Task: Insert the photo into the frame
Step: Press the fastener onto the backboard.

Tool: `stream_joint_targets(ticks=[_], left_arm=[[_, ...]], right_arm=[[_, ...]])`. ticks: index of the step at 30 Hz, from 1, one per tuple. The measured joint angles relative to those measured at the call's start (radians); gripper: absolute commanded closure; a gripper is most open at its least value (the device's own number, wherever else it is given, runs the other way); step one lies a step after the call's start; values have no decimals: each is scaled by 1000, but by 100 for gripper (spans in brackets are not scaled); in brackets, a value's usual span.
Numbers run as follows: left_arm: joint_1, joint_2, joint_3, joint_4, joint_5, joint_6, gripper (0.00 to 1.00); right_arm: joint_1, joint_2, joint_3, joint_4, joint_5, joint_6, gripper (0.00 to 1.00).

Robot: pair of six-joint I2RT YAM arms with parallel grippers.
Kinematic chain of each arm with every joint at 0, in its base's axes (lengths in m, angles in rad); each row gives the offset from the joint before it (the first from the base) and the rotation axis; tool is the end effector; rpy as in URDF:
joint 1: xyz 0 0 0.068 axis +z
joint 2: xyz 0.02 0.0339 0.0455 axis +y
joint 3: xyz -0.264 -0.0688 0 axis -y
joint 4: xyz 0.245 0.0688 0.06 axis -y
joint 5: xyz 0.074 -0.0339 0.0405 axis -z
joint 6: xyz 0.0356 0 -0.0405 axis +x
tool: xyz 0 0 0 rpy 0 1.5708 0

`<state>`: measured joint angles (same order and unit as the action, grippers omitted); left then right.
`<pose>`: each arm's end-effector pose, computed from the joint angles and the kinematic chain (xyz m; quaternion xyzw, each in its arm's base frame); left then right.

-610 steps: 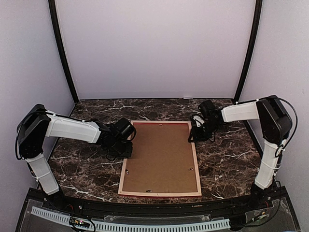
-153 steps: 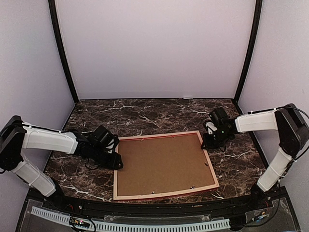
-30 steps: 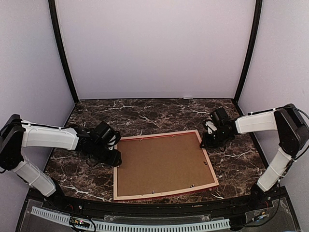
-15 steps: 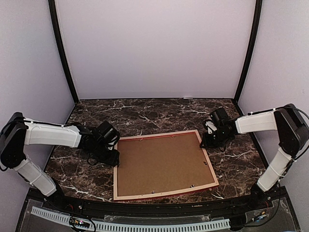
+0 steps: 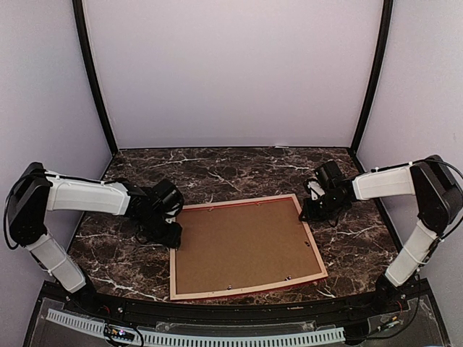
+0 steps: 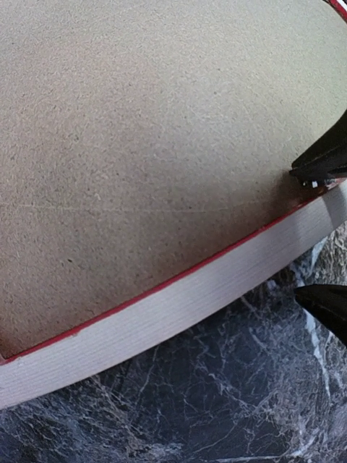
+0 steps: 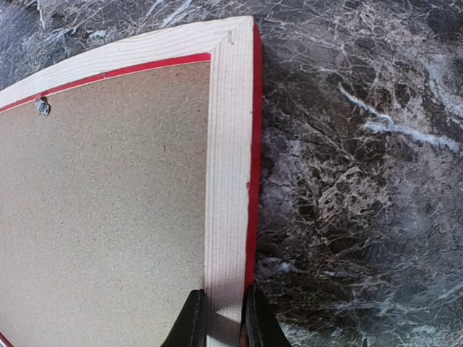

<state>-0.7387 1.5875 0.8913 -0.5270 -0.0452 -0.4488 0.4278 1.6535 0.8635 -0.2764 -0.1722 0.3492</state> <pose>0.2142 -0.1929 0.1634 0.1384 0.9749 -0.0783 0.1557 0.2792 0.1340 0.1493 -0.0593 0.9632 0.1712 0.1985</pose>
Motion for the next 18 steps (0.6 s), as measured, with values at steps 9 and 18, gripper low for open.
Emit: stream_joint_targets(ticks=[9,18], left_arm=[[-2,7,-9,17,105,-14,49],[-2,-6,-18,18,134,-31,48]], right_arm=[[0,0,-5,13,0,-1,100],[0,0,-5,14,-2,-1,100]])
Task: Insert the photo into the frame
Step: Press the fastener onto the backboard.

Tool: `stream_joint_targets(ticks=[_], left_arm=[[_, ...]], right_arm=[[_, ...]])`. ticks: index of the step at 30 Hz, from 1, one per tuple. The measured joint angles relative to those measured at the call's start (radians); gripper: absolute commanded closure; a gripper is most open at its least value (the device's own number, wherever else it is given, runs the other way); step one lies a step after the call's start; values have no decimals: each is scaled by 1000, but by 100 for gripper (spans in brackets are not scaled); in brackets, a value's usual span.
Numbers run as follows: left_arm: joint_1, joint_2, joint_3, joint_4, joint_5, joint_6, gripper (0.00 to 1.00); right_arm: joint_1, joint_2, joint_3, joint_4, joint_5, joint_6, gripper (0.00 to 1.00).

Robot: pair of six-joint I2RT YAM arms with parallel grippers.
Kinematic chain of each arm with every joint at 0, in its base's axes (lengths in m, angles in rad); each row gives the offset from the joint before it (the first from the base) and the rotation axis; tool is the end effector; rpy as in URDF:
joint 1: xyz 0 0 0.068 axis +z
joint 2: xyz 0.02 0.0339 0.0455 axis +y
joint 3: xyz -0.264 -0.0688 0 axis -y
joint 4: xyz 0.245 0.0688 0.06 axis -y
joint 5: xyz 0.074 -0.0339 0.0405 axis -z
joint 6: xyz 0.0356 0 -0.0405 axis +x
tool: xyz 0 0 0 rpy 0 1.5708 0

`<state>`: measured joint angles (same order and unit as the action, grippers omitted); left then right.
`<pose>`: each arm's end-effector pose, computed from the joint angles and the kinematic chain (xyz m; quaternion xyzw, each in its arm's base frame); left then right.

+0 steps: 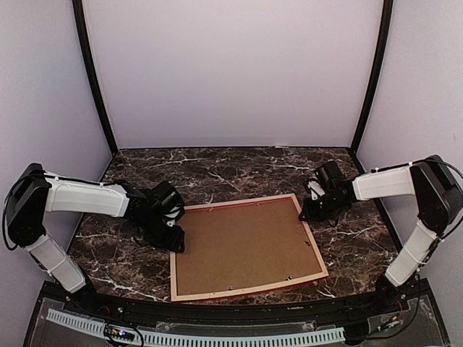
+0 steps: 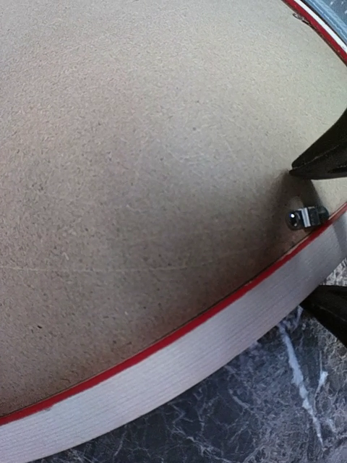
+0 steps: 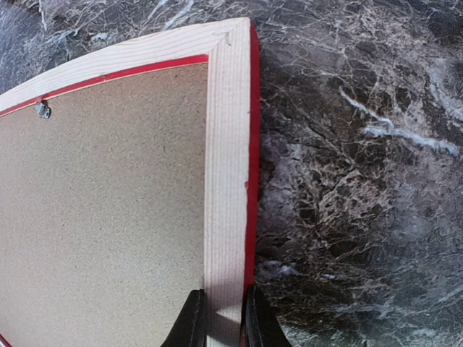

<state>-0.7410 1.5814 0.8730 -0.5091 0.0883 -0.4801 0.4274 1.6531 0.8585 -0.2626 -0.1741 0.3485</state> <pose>0.2087 -0.1952 0.1609 0.1356 0.9741 -0.1363 0.1189 0.2793 0.1340 0.1488 -0.0601 0.9619 0.1736 0.2024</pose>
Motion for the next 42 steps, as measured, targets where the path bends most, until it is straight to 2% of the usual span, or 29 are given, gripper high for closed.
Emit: stream_joint_targets(ticks=[13,21,30,36,42], left_arm=[[-5,-26,17,-111,-49,3,48],[-10,13,56,-134,-90,15,48],[-15,21,59,-119,-103,21,48],[-14,22,41,-37,-41,23,48],[-14,10,27,-22,-37,19,47]], right_arm=[[0,0,-1,1,-2,0,100],[-1,-1,-4,6,-2,0,100],[-1,-2,-6,9,-3,0,100],[-1,-2,-8,11,-3,0,100],[-2,-4,-13,19,-4,0,100]])
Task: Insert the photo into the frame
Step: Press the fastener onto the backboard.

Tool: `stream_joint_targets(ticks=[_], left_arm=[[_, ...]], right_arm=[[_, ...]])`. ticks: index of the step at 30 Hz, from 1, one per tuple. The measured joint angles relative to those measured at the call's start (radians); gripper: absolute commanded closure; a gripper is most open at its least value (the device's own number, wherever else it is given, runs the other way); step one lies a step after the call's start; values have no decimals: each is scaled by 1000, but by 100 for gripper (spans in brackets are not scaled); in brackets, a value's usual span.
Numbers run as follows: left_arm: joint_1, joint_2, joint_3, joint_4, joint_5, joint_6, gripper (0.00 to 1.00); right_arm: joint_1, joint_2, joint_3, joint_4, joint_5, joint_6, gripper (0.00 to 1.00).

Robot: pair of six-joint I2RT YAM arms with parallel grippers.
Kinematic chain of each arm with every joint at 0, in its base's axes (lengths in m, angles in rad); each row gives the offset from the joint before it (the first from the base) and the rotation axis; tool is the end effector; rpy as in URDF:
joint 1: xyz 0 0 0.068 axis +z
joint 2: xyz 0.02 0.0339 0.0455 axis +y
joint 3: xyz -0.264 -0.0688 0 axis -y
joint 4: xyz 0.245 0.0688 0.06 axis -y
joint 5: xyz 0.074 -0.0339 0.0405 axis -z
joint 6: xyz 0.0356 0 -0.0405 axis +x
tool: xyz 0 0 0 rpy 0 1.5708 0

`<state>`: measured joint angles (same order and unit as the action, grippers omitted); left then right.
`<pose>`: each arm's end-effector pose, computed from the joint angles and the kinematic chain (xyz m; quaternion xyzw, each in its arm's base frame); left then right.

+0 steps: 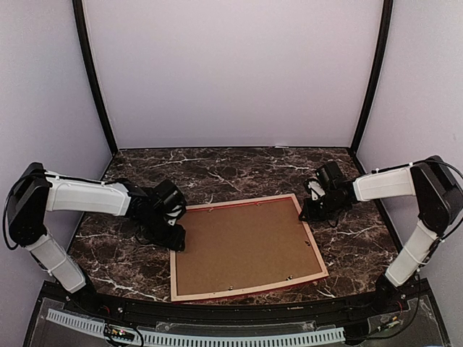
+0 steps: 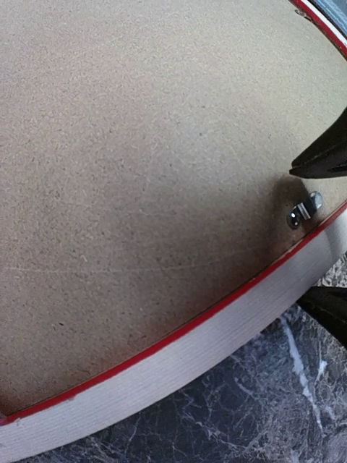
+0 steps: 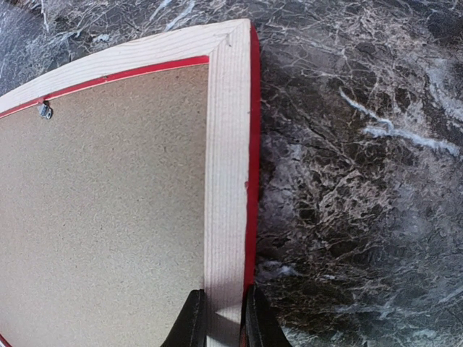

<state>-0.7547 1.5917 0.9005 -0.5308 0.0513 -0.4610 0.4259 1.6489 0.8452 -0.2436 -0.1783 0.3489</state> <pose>0.2100 -0.2000 0.1645 0.1485 0.9733 -0.1198 0.1280 0.2782 0.1331 0.1475 -0.0601 0.9605 0.1770 0.2062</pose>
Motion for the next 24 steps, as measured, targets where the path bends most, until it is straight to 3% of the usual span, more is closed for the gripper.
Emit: stream_joint_targets(ticks=[24], left_arm=[[-1,-58,0,-72,-12,32,44]], right_arm=[[-2,0,-2,7,-4,0,100]])
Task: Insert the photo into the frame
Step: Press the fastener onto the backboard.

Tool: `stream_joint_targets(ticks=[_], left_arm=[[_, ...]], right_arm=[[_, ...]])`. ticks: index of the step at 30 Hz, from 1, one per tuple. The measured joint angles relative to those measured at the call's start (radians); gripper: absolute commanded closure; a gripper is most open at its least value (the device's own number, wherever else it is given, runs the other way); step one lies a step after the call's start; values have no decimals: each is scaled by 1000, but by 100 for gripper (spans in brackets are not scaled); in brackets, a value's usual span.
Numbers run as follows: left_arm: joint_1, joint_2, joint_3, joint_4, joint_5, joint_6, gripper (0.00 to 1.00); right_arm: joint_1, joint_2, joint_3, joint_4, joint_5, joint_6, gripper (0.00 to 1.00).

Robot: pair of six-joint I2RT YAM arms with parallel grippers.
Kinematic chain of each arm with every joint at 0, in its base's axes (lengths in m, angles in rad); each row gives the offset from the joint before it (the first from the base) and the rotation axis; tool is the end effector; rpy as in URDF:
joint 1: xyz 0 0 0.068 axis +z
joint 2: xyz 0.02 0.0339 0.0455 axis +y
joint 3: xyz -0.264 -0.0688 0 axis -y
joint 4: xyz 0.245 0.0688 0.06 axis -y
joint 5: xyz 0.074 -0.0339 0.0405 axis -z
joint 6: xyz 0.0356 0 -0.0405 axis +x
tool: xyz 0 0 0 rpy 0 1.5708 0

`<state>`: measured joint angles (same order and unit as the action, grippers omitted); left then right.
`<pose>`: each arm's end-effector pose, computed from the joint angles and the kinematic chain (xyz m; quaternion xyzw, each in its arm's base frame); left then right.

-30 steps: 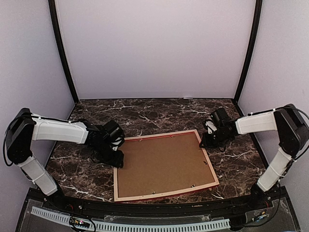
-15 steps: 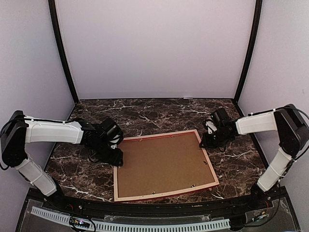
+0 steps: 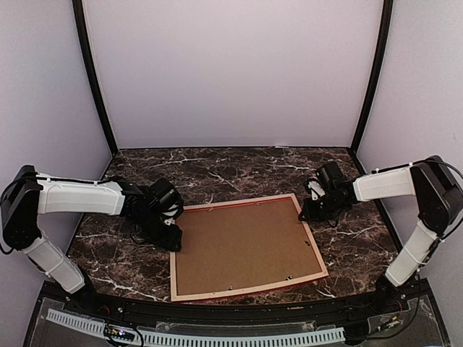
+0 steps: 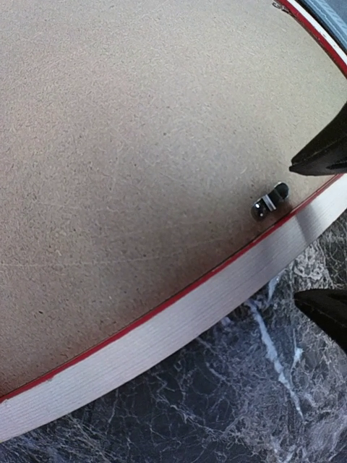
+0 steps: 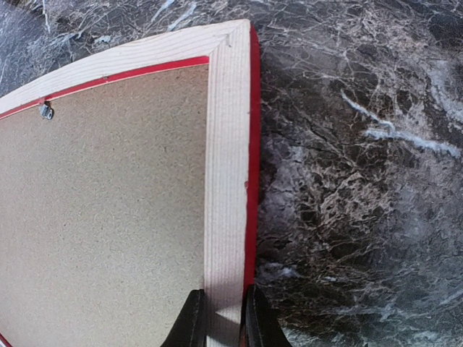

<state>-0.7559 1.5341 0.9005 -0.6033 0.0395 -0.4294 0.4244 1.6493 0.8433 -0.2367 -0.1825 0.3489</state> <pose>0.2022 -0.1925 0.1771 0.1635 0.9723 -0.1090 0.1269 0.2785 0.1329 0.1473 -0.0600 0.9597 0.1795 0.2075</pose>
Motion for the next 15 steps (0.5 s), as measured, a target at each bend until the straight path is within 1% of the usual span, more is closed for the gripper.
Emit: stream_joint_targets(ticks=[15], left_arm=[[-11,50,0,-19,-23,4,44]], right_arm=[[0,1,0,0,0,0,100]])
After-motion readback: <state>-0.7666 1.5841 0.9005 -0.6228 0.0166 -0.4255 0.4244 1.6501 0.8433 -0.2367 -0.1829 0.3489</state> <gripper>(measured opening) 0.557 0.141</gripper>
